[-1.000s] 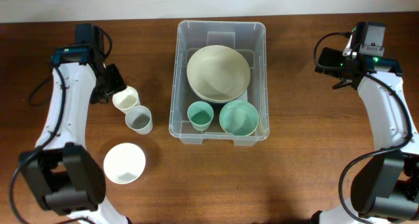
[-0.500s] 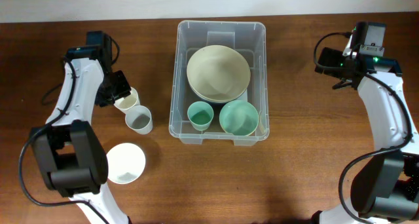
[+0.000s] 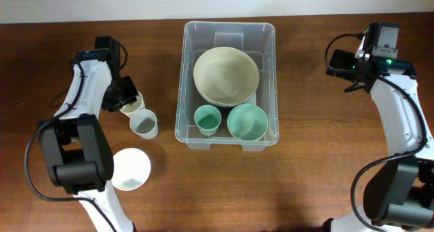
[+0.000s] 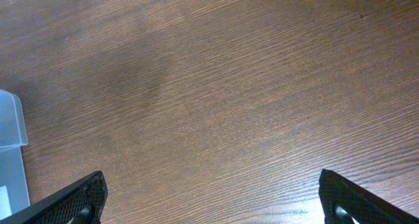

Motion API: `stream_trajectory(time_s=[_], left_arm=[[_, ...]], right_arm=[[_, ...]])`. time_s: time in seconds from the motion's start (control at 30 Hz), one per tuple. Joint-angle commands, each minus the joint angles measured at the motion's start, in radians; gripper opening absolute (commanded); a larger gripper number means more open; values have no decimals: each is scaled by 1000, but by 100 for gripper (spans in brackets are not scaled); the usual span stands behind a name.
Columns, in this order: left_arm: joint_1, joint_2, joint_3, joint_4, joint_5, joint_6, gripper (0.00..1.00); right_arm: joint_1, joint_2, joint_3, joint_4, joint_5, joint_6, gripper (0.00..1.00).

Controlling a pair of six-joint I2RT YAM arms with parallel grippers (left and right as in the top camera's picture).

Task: Pack container
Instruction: 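Lower the left gripper onto the cream cup rim and grasp it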

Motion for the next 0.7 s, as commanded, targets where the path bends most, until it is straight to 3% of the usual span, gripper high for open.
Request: stream_trajectory(time_s=[0.0,0.1,0.23,0.53,0.67], left_arm=[[3,28,-1,3,6,-2,31],[7,28,-1,7,6,-2,22],[20,28,-1,6,6,7,0],[102,21,51,10,-20,12,1],[127,-7,141,10,-8,77,0]], right_arm=[[-3,-24,11,2,10,8,99],[-3,-24,11,2,10,8,99],[-3,-24,11,2,10,8,99],[-3,-24,11,2,10,8,99],[-3,-24,11,2,10,8,99]])
